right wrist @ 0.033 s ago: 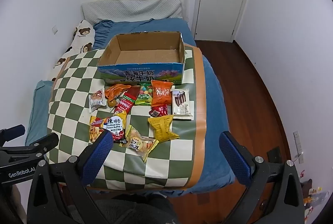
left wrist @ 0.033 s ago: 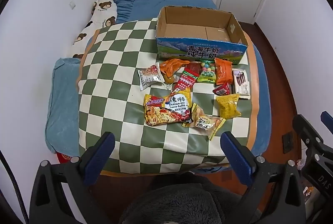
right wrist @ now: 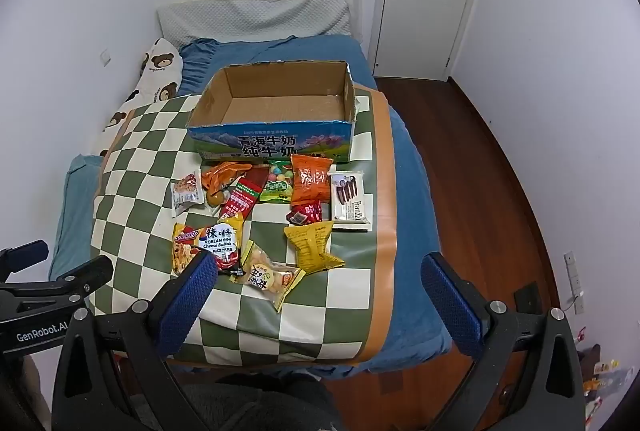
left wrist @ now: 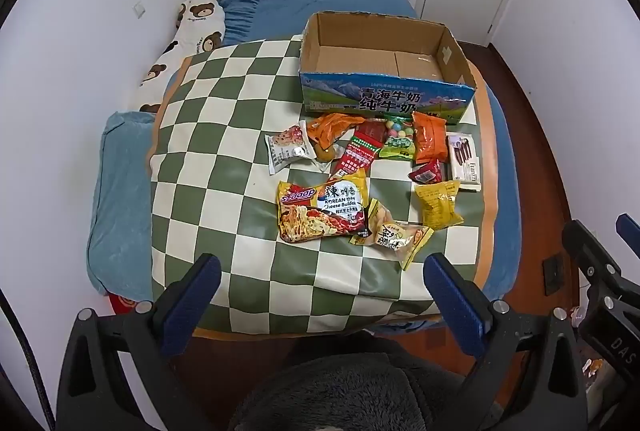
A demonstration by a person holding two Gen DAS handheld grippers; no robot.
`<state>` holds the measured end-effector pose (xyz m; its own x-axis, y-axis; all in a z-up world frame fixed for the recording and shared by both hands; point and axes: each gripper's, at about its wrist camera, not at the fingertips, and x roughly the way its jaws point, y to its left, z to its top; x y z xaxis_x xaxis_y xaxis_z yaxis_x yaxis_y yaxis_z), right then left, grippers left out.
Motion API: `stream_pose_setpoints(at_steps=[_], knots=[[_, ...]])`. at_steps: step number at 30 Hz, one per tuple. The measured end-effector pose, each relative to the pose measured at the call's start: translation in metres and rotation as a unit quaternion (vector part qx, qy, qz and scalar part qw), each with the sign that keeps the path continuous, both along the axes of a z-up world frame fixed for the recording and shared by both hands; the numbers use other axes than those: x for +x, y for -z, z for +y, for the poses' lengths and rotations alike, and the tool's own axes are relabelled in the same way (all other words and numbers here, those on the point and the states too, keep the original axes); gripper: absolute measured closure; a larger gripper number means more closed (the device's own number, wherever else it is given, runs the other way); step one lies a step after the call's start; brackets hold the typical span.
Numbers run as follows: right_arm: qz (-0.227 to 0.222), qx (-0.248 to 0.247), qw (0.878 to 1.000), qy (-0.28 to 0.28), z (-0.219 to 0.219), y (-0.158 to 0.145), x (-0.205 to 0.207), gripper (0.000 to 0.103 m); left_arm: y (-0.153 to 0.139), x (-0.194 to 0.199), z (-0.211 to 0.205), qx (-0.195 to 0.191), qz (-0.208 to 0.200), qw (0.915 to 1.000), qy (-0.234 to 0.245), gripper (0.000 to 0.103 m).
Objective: Organize snacks
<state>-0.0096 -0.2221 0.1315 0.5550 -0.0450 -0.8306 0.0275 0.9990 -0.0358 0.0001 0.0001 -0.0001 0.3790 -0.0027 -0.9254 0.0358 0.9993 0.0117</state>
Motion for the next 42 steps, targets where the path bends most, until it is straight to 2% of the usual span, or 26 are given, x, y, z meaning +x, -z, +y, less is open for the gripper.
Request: stream_pose_setpoints(at_steps=[32, 42], knots=[[0.004, 0.002, 1.000, 0.000, -0.001, -0.001, -0.001, 0.000, 0.000, 0.002, -0.008, 0.002, -0.001, 1.0000, 0.003, 0.000], [0.004, 0.002, 1.000, 0.001, -0.001, -0.002, -0.003, 0.000, -0.011, 0.003, -0.007, -0.002, -0.007, 0.9999, 0.009, 0.000]])
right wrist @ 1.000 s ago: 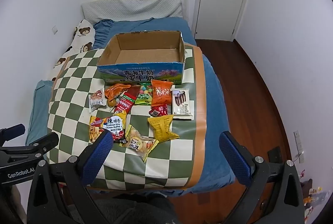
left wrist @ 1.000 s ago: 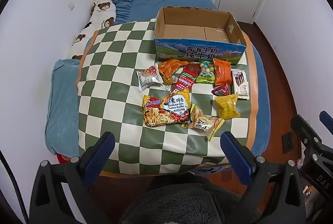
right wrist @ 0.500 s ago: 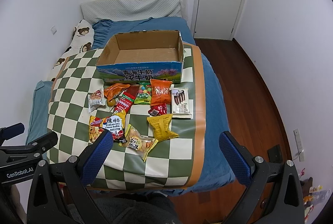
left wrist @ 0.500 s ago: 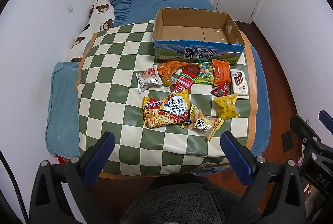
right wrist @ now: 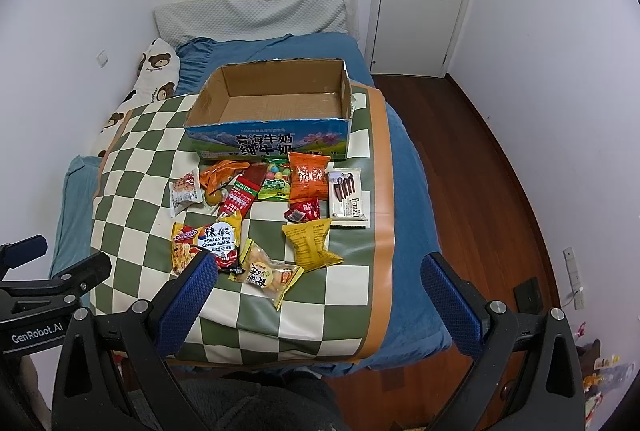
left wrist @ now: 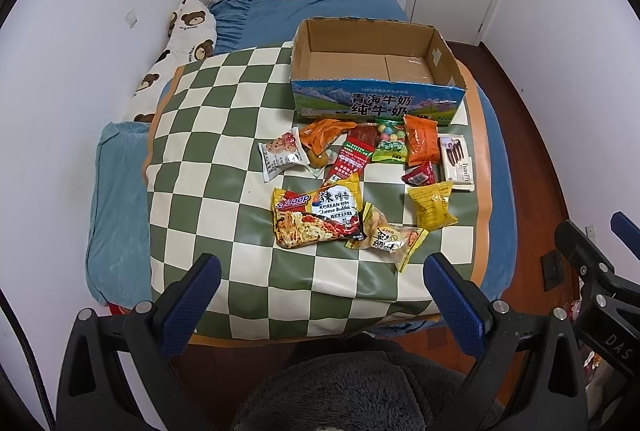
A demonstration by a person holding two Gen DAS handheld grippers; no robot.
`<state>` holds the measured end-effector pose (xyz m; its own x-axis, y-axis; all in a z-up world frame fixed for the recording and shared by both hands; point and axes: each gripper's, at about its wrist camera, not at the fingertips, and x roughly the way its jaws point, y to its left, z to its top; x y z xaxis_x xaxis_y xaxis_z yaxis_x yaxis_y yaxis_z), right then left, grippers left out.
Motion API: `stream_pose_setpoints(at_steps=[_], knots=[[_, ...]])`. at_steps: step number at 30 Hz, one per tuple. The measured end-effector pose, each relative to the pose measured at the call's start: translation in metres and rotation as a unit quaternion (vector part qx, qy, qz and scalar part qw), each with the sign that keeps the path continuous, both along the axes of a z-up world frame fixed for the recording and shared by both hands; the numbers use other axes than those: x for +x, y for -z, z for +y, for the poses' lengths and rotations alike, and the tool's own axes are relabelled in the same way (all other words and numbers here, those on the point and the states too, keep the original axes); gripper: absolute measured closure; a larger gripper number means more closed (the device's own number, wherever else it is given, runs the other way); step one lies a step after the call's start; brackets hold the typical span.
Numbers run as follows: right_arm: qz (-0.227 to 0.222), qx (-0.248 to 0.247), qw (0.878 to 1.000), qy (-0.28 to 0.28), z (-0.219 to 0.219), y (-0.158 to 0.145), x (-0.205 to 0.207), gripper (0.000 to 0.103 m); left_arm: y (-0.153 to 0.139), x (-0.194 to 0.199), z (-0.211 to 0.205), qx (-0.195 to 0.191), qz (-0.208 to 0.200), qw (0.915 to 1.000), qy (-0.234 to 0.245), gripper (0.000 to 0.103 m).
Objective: Organize snacks
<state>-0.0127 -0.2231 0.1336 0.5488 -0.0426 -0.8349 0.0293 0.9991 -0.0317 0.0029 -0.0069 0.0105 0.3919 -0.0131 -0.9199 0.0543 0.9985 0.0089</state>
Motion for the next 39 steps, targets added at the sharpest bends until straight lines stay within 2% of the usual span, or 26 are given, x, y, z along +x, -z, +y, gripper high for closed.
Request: stream_pose_setpoints(at_steps=[28, 29, 39], knots=[[-0.002, 0.000, 1.000, 0.001, 0.0033, 0.0086, 0.0012, 0.000, -0.0016, 0.0030, -0.0008, -0.002, 0.000, 1.0000, 0.001, 0.000], [-0.001, 0.000, 1.000, 0.001, 0.0015, 0.0010, 0.0013, 0.000, -0.0009, 0.0024, -0.0002, -0.002, 0.000, 1.0000, 0.000, 0.000], [-0.002, 0.000, 1.000, 0.005, 0.0011, -0.0002, 0.0017, 0.000, -0.0014, 0.0047, -0.0017, -0.001, -0.001, 1.0000, 0.001, 0.000]])
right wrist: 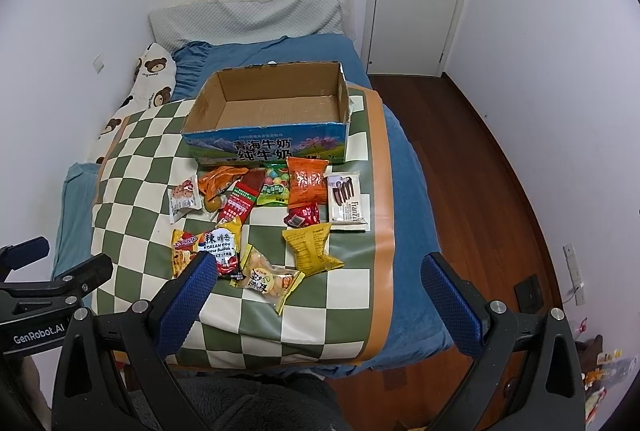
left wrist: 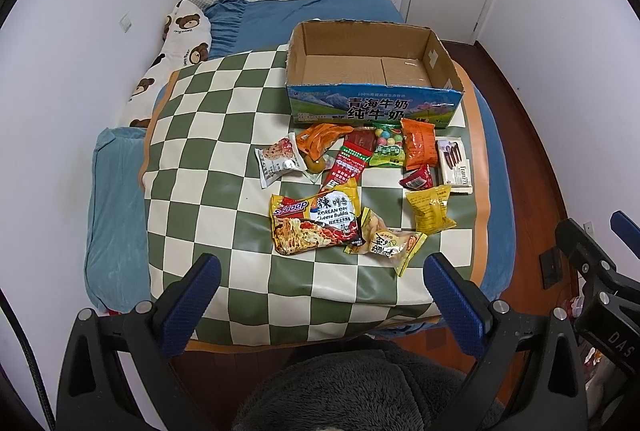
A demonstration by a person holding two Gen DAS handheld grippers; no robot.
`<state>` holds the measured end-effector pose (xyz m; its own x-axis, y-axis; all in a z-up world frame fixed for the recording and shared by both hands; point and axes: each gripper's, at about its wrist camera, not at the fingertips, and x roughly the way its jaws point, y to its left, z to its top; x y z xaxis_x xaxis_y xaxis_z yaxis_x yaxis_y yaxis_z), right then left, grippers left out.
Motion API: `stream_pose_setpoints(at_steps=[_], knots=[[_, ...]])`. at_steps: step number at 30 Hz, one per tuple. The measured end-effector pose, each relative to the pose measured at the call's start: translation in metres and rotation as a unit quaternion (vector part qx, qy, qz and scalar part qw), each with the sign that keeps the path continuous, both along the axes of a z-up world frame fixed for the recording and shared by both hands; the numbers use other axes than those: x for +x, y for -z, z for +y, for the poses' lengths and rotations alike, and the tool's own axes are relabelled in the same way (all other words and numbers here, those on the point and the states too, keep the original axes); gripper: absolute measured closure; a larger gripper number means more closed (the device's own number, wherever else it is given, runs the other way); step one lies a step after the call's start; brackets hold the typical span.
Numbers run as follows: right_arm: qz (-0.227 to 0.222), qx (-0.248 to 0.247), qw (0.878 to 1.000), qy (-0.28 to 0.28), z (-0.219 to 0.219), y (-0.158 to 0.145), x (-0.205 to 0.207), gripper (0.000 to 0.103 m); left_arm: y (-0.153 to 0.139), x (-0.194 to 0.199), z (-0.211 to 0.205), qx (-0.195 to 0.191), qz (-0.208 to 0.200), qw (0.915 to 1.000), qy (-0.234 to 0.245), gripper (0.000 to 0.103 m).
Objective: Organize snacks
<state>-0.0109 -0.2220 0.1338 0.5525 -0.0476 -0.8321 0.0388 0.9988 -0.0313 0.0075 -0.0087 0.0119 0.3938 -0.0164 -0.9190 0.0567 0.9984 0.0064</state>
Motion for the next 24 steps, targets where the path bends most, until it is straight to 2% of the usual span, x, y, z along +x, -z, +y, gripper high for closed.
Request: stream_pose_setpoints(at_steps=[13, 16, 19, 20, 22, 24], knots=[[0.003, 0.010, 1.000, 0.002, 0.001, 0.000, 0.002, 0.000, 0.005, 0.010, -0.001, -0.004, -0.001, 1.0000, 0.008, 0.000], [0.010, 0.039, 0.999, 0.007, -0.003, 0.015, 0.008, 0.000, 0.016, 0.021, -0.002, 0.008, -0.016, 0.9996, 0.024, 0.000], [0.037, 0.076, 0.996, 0.012, -0.008, 0.052, 0.024, 0.000, 0.042, 0.038, -0.003, 0.070, -0.046, 0.9951, 0.053, 0.000], [0.049, 0.084, 0.995, 0.015, -0.010, 0.067, 0.030, 0.000, 0.056, 0.046, -0.004, 0.101, -0.051, 0.9910, 0.070, 0.000], [0.072, 0.093, 0.993, 0.027, -0.013, 0.099, 0.043, 0.000, 0.084, 0.058, -0.007, 0.147, -0.050, 0.9819, 0.108, 0.000], [0.087, 0.100, 0.991, 0.033, -0.012, 0.132, 0.053, 0.000, 0.125, 0.071, -0.012, 0.194, -0.034, 0.9662, 0.166, 0.000]])
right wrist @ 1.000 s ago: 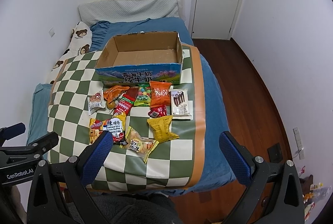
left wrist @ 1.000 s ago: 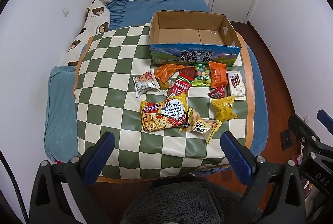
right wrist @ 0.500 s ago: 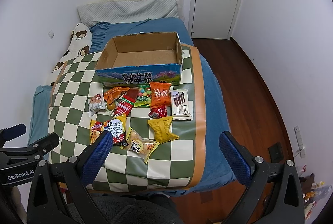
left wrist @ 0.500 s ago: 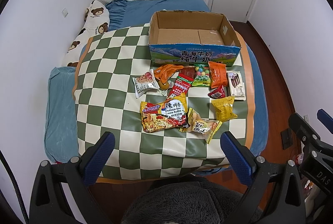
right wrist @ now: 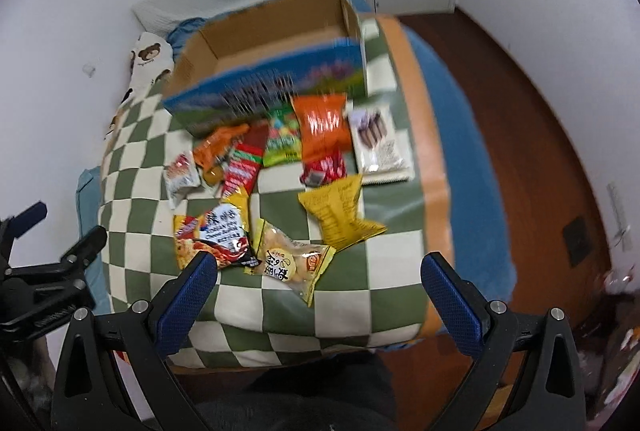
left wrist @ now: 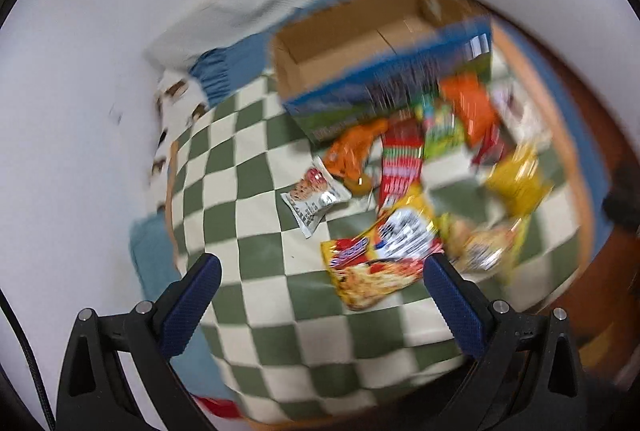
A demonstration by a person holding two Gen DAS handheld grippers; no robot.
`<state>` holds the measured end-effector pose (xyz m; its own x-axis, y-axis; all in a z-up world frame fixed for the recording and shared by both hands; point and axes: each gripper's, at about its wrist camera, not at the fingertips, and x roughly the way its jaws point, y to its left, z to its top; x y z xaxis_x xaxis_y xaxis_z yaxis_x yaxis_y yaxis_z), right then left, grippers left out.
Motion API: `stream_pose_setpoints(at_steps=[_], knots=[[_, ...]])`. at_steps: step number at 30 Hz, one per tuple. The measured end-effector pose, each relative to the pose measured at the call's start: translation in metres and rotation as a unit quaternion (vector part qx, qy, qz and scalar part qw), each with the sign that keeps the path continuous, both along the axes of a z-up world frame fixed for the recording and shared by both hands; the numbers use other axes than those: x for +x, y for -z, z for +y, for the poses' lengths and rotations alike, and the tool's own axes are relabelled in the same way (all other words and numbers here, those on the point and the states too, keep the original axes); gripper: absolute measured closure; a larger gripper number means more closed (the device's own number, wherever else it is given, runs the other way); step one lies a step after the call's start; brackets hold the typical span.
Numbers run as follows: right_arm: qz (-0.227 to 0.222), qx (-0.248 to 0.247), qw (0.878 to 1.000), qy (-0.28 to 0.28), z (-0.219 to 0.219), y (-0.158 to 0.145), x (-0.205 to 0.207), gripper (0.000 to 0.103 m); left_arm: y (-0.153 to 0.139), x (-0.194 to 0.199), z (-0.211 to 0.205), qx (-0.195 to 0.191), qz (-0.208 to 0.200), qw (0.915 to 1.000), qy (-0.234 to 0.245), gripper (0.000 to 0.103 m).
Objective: Organize snacks
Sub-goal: 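Grasp the Cheese Buldak noodle bag with the left tool while the right tool grasps the yellow bun packet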
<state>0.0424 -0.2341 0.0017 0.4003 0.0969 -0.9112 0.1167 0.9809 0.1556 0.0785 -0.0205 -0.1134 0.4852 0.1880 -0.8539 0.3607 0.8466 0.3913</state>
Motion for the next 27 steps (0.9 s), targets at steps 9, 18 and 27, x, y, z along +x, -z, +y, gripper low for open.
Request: stream_pose_setpoints(at_steps=[9, 18, 27], knots=[[0.102, 0.064, 0.991, 0.059, 0.000, 0.131, 0.012, 0.000, 0.140, 0.019, -0.029, 0.136, 0.081, 0.9638, 0.214, 0.000], [0.121, 0.062, 0.989, 0.067, 0.018, 0.162, 0.003, 0.000, 0.204, 0.031, -0.061, 0.154, 0.144, 0.9121, 0.351, 0.000], [0.086, -0.058, 0.993, -0.062, 0.067, 0.155, 0.019, 0.003, 0.182, 0.067, -0.024, 0.037, 0.177, 0.9577, 0.224, 0.031]])
